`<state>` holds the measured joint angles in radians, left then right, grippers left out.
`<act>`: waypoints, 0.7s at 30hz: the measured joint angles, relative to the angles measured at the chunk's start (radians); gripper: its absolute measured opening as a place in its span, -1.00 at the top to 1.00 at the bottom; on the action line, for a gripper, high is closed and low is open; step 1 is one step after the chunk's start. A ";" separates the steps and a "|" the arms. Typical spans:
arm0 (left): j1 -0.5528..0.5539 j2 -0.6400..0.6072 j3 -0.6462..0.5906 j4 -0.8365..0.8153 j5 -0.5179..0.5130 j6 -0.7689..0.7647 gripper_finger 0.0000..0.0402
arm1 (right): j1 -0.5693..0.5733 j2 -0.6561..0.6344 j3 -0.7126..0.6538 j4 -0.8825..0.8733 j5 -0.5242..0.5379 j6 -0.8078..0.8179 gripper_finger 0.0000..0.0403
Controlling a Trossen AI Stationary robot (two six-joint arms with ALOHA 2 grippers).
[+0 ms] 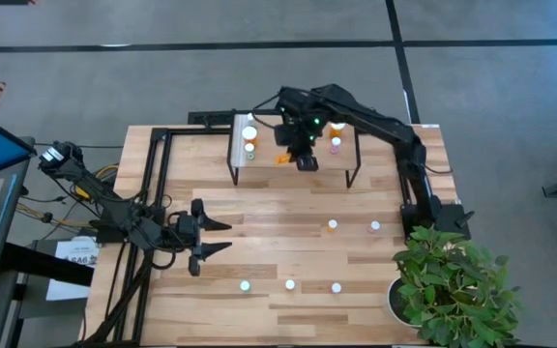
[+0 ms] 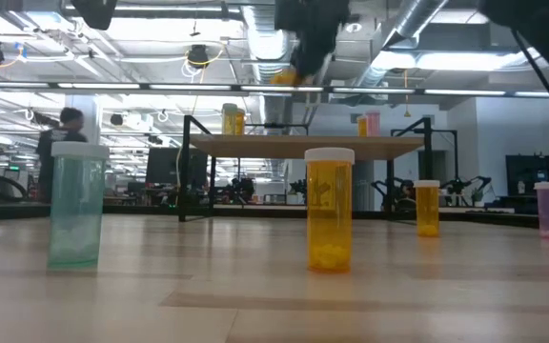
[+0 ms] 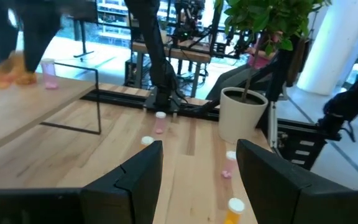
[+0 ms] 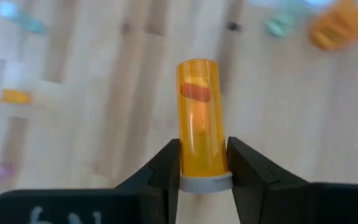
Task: Pick and place medicine bottles onto shelf by color
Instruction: Put the bottom left small orange pill bottle on the shelf
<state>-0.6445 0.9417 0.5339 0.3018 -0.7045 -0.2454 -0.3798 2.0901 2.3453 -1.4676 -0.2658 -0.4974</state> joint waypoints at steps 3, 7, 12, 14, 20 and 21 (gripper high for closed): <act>0.000 0.000 0.000 0.004 0.025 -0.025 0.04 | 0.061 -0.026 0.000 -0.006 -0.030 0.034 0.38; 0.000 0.013 0.000 0.014 0.053 -0.045 0.04 | 0.151 -0.047 0.000 0.008 -0.072 0.077 0.38; -0.001 0.107 0.000 0.146 0.055 -0.065 0.04 | 0.279 -0.040 -0.001 0.010 -0.077 0.108 0.38; -0.001 0.159 0.000 0.221 0.069 -0.061 0.04 | 0.331 -0.042 -0.021 0.026 -0.077 0.111 0.38; -0.001 0.267 0.001 0.384 0.092 -0.075 0.04 | 0.453 -0.062 -0.104 0.074 -0.076 0.161 0.39; 0.001 0.282 0.001 0.411 0.092 -0.080 0.04 | 0.470 -0.069 -0.128 0.093 -0.076 0.167 0.39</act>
<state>-0.6431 1.2240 0.5346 0.7129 -0.6123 -0.3257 0.0899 2.0214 2.2173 -1.3742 -0.3416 -0.3308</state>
